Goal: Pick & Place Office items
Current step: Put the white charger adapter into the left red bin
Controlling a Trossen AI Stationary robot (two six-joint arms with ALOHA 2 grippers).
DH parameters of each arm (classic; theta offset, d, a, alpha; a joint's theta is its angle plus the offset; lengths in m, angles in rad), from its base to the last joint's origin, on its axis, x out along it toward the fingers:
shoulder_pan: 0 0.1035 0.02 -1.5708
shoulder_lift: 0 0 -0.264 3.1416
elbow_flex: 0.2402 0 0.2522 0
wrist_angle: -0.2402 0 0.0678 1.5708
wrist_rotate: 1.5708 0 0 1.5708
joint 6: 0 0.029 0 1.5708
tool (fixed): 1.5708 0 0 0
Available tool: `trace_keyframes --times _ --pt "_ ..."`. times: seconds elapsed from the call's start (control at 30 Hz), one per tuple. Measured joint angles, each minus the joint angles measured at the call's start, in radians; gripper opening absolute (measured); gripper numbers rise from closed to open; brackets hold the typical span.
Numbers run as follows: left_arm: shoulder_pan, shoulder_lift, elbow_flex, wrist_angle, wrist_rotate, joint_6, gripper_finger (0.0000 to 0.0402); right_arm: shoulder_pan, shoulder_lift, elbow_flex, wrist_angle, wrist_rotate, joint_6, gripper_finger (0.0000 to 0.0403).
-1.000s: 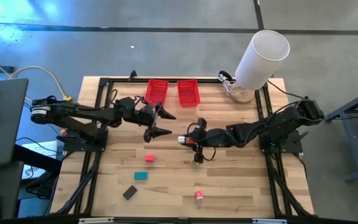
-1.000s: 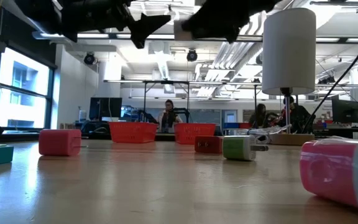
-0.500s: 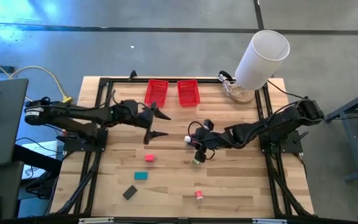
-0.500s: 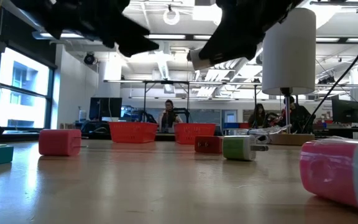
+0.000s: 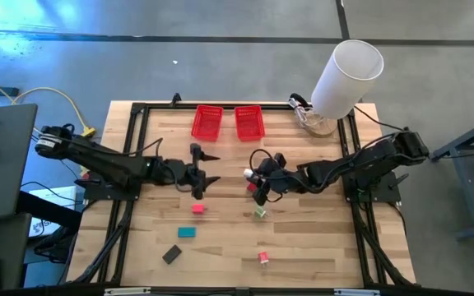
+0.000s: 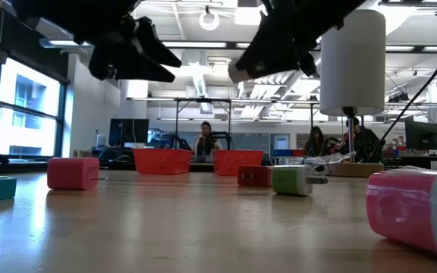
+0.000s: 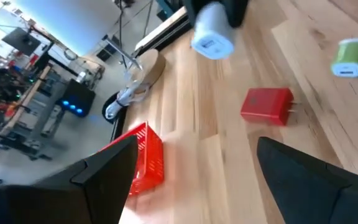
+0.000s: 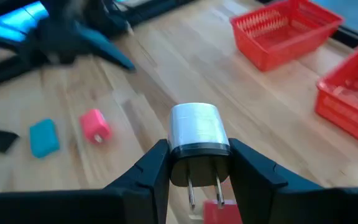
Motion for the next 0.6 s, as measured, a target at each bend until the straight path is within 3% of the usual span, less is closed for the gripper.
trace_keyframes --times 0.37,0.6 --pt "-0.032 0.002 0.0 0.0 -0.015 -0.139 0.0322 -0.063 0.0 0.0 0.113 -0.121 -0.026 0.0122" --pt "-0.033 0.024 0.0 0.066 -0.091 -0.042 0.0322 -0.084 0.0 0.0 0.119 -0.139 -0.004 0.0122"
